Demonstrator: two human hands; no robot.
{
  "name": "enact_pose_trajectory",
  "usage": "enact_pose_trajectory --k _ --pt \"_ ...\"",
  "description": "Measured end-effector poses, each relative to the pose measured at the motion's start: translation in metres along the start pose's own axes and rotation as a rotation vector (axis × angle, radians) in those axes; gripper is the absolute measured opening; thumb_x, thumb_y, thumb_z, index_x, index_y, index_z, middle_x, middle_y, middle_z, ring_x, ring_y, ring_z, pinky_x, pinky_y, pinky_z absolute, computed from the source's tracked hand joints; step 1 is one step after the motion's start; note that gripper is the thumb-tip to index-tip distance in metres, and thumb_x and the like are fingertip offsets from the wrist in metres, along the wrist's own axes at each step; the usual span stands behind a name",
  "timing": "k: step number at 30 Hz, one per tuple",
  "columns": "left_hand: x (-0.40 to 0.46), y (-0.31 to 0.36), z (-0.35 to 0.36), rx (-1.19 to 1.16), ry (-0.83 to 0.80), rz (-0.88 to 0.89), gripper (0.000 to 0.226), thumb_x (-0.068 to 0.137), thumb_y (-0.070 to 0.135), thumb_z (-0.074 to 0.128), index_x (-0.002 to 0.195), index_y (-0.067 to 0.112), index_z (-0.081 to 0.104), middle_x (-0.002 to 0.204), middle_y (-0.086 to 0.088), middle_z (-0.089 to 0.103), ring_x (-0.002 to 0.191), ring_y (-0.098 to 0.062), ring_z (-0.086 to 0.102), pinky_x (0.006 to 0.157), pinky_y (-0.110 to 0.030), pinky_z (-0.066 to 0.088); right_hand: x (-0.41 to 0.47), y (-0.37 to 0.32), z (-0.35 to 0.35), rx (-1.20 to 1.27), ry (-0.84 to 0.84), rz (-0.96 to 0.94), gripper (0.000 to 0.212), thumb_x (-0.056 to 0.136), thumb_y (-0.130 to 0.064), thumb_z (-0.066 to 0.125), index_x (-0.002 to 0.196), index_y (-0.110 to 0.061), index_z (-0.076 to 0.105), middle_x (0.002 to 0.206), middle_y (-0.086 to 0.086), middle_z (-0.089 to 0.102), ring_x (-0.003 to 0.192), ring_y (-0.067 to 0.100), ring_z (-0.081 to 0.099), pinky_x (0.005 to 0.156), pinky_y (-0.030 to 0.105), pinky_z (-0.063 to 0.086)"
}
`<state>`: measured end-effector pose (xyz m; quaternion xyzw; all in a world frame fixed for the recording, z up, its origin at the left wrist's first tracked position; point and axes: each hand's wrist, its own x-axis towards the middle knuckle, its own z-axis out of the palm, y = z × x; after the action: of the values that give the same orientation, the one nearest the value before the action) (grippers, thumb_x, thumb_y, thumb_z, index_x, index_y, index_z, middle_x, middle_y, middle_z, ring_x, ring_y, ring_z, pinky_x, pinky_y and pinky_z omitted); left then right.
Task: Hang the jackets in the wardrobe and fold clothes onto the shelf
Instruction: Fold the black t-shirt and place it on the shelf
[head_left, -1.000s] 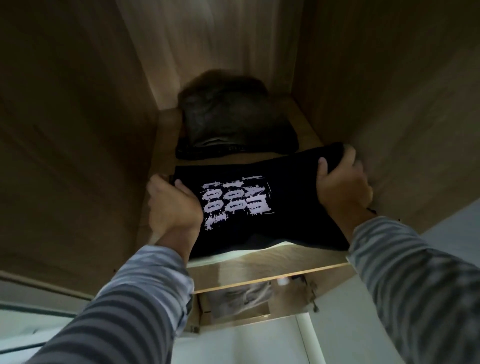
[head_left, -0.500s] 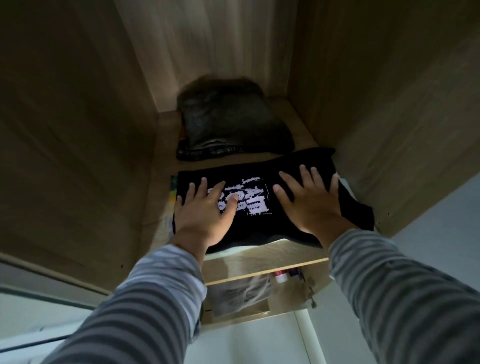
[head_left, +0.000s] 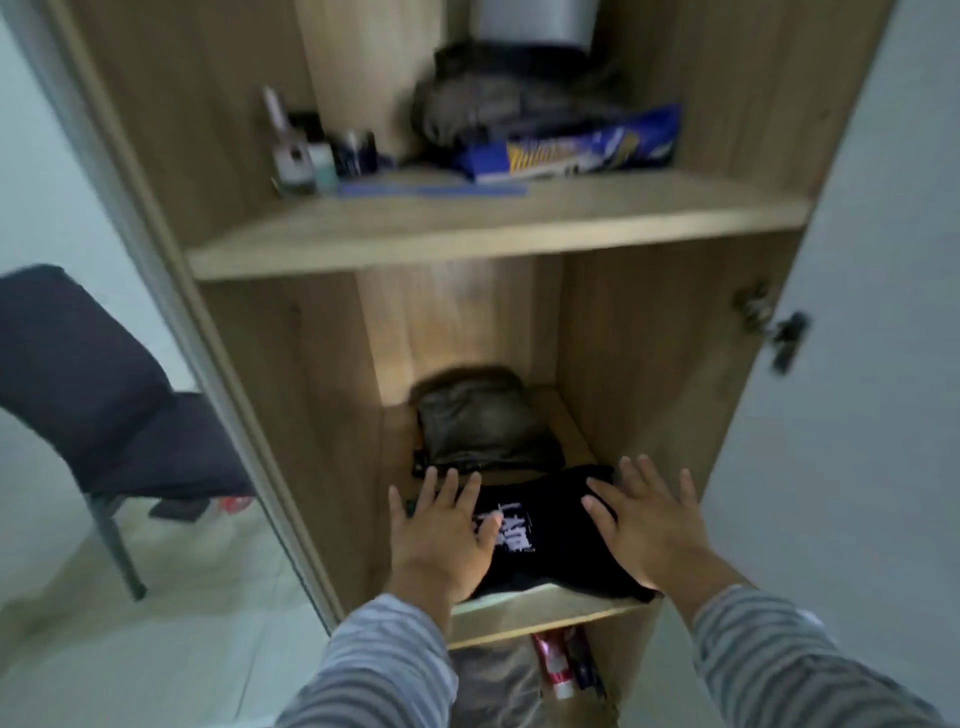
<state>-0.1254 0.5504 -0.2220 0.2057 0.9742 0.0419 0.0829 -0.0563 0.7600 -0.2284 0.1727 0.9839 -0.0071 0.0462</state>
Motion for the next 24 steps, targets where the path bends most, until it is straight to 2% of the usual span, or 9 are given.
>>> enact_pose_trajectory --k 5,9,18,22,24 --pt "-0.081 0.027 -0.063 0.030 0.149 0.012 0.062 0.097 0.058 0.012 0.152 0.033 -0.002 0.161 0.005 -0.007 0.147 -0.018 -0.018 0.115 -0.056 -0.013 -0.074 0.008 -0.077 0.017 0.081 -0.038 0.052 0.099 -0.052 0.009 0.149 -0.041 0.021 0.162 0.001 0.001 0.148 0.021 -0.011 0.116 0.053 -0.005" --pt "-0.155 0.054 -0.094 0.037 0.271 0.005 0.065 0.096 0.060 0.015 0.152 0.033 -0.002 0.162 0.004 -0.007 0.147 -0.019 -0.016 0.116 -0.057 -0.011 -0.143 0.023 -0.126 -0.005 0.201 -0.073 0.053 0.099 -0.051 0.008 0.149 -0.039 0.022 0.162 0.002 0.003 0.148 0.023 -0.009 0.116 0.056 -0.003" --pt "-0.300 0.140 -0.127 -0.056 0.355 0.109 0.065 0.096 0.059 0.020 0.153 0.031 0.003 0.162 0.004 -0.004 0.148 -0.020 -0.013 0.116 -0.059 -0.006 -0.316 0.073 -0.206 -0.059 0.389 -0.076 0.051 0.101 -0.047 0.012 0.147 -0.034 0.028 0.161 0.003 0.010 0.149 0.022 -0.004 0.117 0.056 -0.002" --pt "-0.332 0.189 -0.137 -0.084 0.384 0.175 0.067 0.096 0.059 0.022 0.153 0.029 0.003 0.162 0.003 -0.005 0.148 -0.021 -0.013 0.115 -0.060 -0.007 -0.369 0.094 -0.241 -0.071 0.539 -0.117 0.048 0.101 -0.045 0.019 0.144 -0.030 0.035 0.159 0.002 0.017 0.149 0.019 0.002 0.118 0.051 0.003" --pt "-0.344 0.215 -0.143 -0.110 0.410 0.215 0.070 0.095 0.059 0.024 0.153 0.027 0.001 0.162 0.002 -0.008 0.148 -0.021 -0.015 0.115 -0.060 -0.009 -0.387 0.106 -0.260 -0.095 0.690 -0.131 0.045 0.101 -0.044 0.022 0.139 -0.031 0.042 0.158 0.003 0.021 0.149 0.020 0.006 0.119 0.050 0.004"
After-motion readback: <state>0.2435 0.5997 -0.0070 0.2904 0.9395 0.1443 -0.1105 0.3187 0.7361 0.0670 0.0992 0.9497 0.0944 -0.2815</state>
